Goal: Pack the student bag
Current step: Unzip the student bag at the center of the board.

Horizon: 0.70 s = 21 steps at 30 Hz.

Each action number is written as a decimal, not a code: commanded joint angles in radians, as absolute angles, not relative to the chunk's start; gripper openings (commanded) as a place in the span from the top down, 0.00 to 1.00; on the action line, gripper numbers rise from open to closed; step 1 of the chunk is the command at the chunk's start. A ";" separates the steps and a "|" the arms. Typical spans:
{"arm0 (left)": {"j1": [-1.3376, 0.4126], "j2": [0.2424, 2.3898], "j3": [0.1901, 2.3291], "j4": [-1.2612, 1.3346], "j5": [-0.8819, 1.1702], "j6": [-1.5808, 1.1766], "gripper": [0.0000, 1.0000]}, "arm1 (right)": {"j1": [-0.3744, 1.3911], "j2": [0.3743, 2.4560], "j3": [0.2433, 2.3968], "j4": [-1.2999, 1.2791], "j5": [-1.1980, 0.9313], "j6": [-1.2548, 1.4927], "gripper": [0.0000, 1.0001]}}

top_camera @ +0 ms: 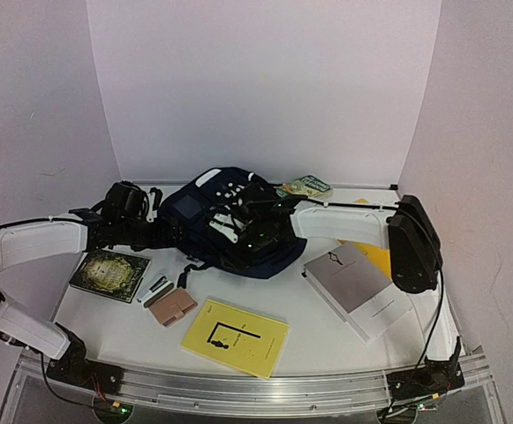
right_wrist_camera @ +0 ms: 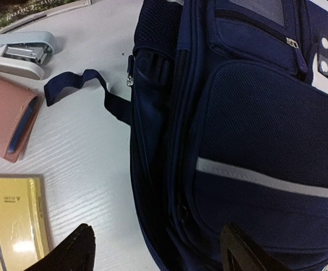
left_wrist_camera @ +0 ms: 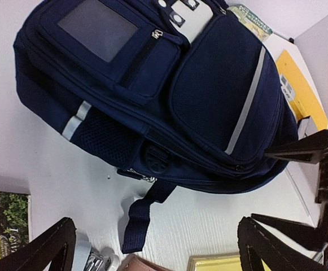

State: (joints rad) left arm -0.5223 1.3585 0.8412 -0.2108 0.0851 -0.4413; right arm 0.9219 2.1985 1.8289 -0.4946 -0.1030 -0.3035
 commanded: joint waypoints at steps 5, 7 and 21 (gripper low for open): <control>-0.505 1.279 0.811 -0.262 0.045 -0.517 0.00 | 0.932 2.381 1.998 -0.453 0.197 -0.272 0.31; -0.505 1.283 0.805 -0.258 0.048 -0.520 0.00 | 0.932 2.403 2.006 -0.445 0.232 -0.268 0.34; -0.457 1.313 0.776 -0.214 0.108 -0.504 0.01 | 0.929 2.382 2.043 -0.423 0.248 -0.238 1.00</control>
